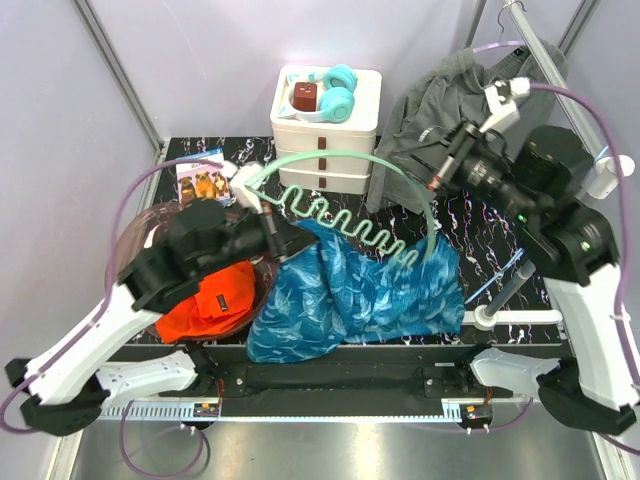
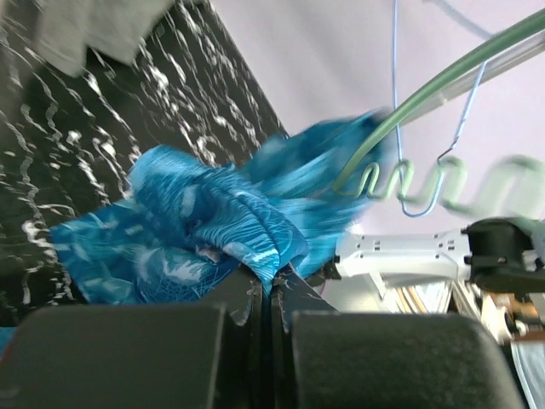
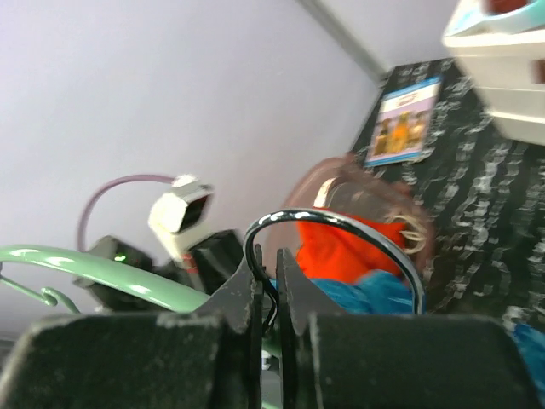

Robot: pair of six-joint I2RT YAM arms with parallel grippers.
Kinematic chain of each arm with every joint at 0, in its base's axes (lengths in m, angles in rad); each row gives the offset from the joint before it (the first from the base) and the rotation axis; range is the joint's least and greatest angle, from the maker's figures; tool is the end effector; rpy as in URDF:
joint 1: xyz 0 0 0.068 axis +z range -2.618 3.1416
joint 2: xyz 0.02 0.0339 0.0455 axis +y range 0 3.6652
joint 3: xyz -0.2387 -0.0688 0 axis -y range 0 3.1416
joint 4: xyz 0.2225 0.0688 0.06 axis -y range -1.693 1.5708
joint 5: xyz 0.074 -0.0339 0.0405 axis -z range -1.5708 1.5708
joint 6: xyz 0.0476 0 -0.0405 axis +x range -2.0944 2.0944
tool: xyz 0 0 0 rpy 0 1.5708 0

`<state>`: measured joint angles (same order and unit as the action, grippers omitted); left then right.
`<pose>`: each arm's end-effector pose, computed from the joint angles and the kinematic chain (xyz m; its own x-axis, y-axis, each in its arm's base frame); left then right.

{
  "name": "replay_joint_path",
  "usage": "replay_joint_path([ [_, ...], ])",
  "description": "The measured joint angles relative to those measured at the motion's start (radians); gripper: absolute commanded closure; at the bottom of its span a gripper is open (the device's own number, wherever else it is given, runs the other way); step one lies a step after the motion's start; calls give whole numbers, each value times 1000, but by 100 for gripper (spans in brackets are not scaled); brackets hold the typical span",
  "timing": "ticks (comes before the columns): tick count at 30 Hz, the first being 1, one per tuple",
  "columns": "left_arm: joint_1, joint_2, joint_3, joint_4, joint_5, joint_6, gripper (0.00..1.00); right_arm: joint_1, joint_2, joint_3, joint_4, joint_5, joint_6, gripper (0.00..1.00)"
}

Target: Remove the shorts from the hanger

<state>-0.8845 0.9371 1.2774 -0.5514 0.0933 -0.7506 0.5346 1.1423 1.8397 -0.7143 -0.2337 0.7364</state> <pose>0.1151 -0.1475 0.4112 -0.6618 -0.2637 -0.7017 0.5149 0.5204 -0.6812 0.1434 0.0977 0.5175 -0.4775 0.4766 -0.7382 -0.5051 0.5386 0.6744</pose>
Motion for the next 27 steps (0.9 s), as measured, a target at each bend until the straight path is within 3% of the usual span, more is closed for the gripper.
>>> replay_joint_path([
  [9,66,108,56,12,73,13,100,0,84,94,103,-128,116,100],
  [13,133,116,182,-83,67,72,100,0,62,150,105,-118,122,100],
  [20,194,165,571,-259,-14,235,100,0,-13,192,29,-66,84,100],
  [27,212,310,1099,-336,-186,447,100,0,-71,200,-63,-20,53,100],
])
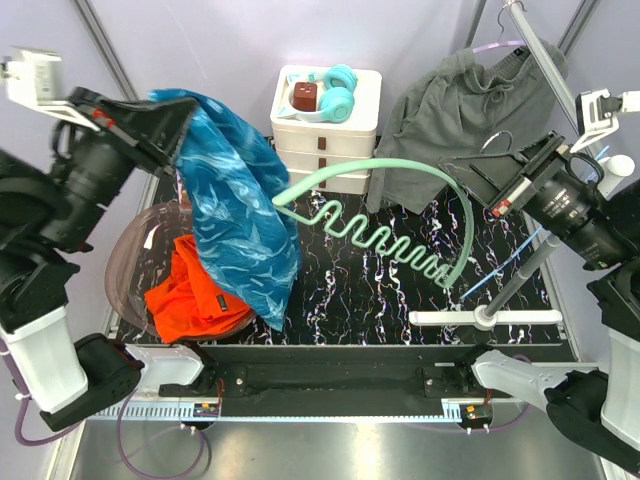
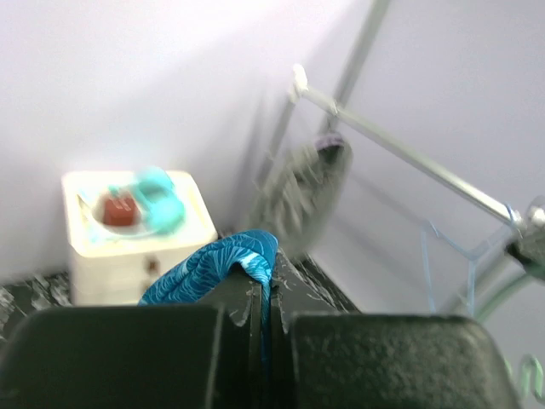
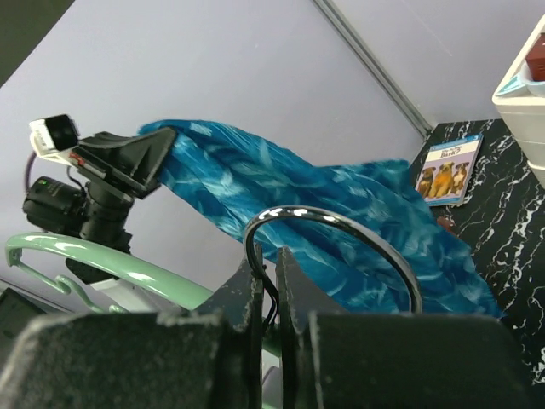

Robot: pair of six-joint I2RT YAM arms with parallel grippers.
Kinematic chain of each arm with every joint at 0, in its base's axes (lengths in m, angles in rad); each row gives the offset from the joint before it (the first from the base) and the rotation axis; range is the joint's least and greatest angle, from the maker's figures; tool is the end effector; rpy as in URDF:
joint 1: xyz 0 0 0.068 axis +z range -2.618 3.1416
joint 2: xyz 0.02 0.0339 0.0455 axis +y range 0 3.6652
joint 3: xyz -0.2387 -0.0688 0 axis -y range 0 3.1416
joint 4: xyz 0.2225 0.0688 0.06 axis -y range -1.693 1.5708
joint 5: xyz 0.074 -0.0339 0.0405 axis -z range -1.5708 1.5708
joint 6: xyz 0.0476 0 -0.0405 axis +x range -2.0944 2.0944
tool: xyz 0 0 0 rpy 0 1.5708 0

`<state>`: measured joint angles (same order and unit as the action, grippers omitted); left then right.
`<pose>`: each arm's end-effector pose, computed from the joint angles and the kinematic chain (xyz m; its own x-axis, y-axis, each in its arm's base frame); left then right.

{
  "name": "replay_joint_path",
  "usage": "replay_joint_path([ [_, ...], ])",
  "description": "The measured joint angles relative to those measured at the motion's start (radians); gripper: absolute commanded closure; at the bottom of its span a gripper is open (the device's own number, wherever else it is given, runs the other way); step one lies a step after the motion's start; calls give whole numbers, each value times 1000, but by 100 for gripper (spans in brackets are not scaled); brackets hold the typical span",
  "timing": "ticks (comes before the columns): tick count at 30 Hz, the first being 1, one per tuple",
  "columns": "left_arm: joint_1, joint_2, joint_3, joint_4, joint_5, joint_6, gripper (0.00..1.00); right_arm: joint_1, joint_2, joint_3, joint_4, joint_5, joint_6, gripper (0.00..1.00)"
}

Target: Remove the shorts from the hanger

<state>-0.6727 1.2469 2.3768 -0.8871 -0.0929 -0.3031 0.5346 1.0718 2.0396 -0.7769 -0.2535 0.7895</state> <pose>0.0830 -0.0604 0.5958 0.0153 -0.3922 -0.9198 0.5810 0.7521 -0.3110 0.0803 0.0614 0.5632 -0.3856 0.5704 -0.7252 -0.6124 0.4296 0.6636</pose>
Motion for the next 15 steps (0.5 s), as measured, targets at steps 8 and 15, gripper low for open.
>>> replay_joint_path([
  [8,3,42,84,69,-189,257,100,0,-11,21,-91,8,-31,100],
  [15,3,65,82,189,-347,509,100,0,-29,2,-151,7,-35,100],
])
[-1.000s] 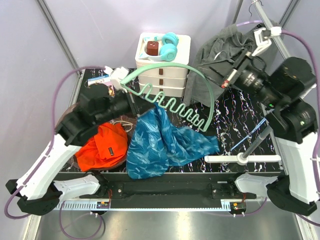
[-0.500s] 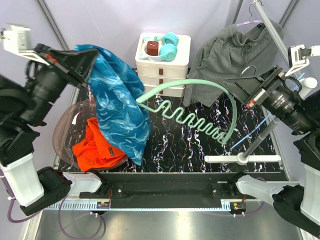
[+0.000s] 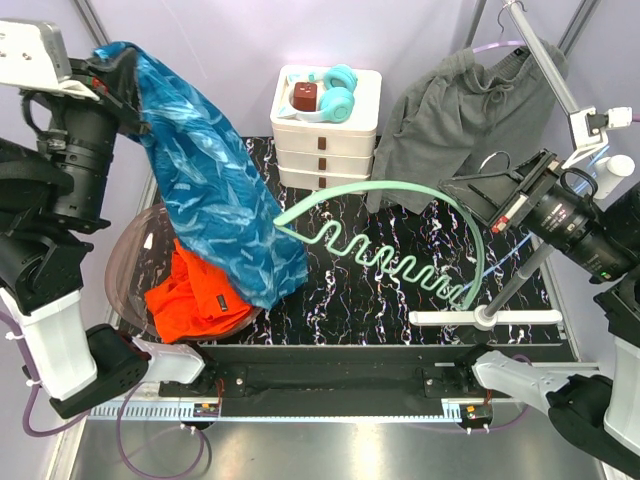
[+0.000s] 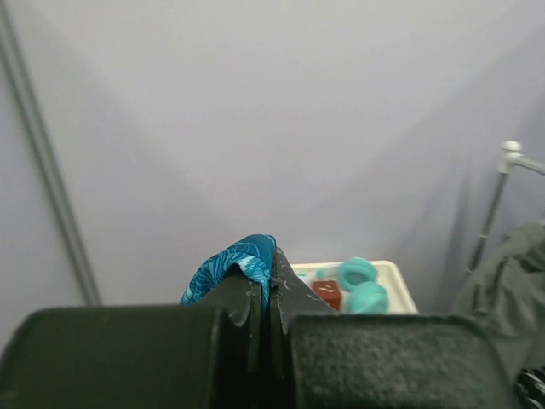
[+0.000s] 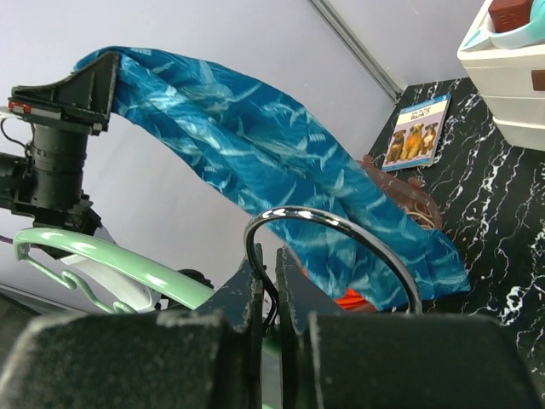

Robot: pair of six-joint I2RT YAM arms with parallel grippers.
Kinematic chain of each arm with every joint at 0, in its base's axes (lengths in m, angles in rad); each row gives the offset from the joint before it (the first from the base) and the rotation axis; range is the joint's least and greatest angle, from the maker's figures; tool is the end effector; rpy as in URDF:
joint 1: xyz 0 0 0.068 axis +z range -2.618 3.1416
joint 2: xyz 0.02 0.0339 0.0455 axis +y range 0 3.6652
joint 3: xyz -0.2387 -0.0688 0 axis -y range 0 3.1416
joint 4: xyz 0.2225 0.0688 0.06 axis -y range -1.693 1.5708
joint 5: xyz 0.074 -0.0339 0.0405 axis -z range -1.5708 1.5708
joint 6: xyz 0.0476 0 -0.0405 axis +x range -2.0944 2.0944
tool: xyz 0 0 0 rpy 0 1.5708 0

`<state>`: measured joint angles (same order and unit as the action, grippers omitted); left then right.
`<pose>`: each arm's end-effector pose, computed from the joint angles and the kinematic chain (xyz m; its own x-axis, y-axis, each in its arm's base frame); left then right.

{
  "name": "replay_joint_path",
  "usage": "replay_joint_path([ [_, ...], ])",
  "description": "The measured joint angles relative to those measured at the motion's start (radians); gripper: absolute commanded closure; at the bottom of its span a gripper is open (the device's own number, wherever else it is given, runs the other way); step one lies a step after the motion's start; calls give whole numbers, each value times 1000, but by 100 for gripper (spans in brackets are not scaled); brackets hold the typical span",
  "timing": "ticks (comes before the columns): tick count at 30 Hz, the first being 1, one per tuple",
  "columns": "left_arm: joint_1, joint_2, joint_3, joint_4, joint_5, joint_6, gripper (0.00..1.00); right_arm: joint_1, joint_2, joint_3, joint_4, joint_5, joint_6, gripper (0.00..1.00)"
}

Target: Remove the shorts from the hanger

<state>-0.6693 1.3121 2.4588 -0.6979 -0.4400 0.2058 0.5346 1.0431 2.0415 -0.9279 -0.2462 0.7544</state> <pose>0.0920 -0.0469 0.6225 0.3863 -0.0699 -0.9197 0.1853 0.9827 0.0032 0.0713 0.0557 0.5477 -0.4375 0.5128 -0.7386 -0.5540 0.4933 0.6706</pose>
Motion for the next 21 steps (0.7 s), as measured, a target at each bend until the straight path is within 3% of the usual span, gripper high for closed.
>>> replay_joint_path([
  [12,0,-31,-3,270,-134,331,100,0,-5,18,-67,-5,-31,100],
  [18,0,-112,-100,329,-176,361,100,0,13,39,-83,-10,-40,100],
  [21,0,-208,-298,343,-178,309,100,0,14,34,-90,-10,-44,100],
])
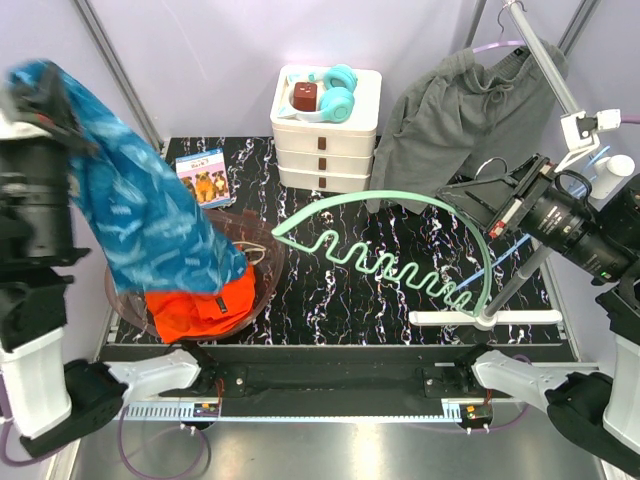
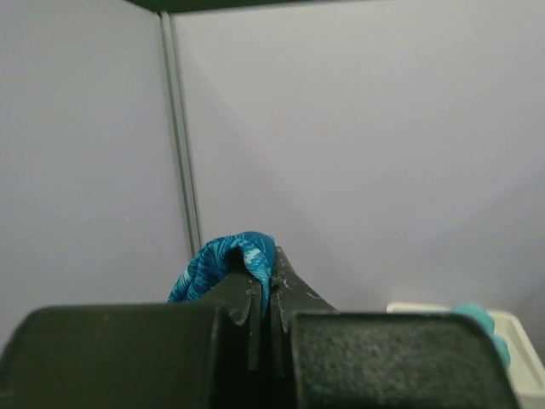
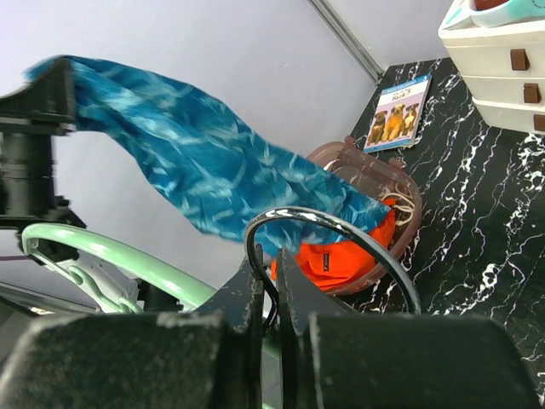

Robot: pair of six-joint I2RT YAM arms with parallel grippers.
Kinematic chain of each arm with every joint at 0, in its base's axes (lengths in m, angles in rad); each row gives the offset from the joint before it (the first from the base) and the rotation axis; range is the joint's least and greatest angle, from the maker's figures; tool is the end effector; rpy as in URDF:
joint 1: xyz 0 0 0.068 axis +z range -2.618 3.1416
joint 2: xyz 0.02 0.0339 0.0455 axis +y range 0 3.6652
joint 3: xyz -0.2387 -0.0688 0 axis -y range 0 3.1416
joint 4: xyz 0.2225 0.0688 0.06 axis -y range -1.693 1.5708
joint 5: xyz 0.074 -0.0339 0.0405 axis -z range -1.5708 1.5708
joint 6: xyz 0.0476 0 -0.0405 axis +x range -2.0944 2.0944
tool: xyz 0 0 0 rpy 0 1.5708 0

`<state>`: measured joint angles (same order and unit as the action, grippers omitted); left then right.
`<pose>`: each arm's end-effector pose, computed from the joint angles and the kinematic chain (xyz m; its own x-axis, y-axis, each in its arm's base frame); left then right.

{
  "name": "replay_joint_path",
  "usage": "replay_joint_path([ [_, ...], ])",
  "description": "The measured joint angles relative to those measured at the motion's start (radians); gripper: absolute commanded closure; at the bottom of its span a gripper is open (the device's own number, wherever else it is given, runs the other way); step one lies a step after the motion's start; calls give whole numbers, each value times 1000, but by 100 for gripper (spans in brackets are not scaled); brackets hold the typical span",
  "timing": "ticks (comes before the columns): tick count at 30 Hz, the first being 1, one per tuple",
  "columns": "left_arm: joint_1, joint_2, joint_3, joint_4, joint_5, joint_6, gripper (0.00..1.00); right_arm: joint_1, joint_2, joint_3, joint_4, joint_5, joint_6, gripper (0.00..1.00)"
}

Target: Remove the shorts from the hanger

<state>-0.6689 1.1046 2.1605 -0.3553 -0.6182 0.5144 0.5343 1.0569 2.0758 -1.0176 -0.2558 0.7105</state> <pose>0.0613 -0.0133 0.6226 0.5179 0.1017 -0.8494 -0.1115 0.9925 0.0508 0.0698 0.0553 0.5424 -0.4625 0.4595 -0.7582 -0.5393 0.5331 0.6520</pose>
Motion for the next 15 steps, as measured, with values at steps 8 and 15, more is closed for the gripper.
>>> replay_joint_path([
  [8,25,-105,-470,-149,-29,-274,100,0,-24,-40,3,-1,-13,100],
  [15,198,-164,-906,-304,-8,-644,100,0,-46,-114,5,-2,-11,100],
])
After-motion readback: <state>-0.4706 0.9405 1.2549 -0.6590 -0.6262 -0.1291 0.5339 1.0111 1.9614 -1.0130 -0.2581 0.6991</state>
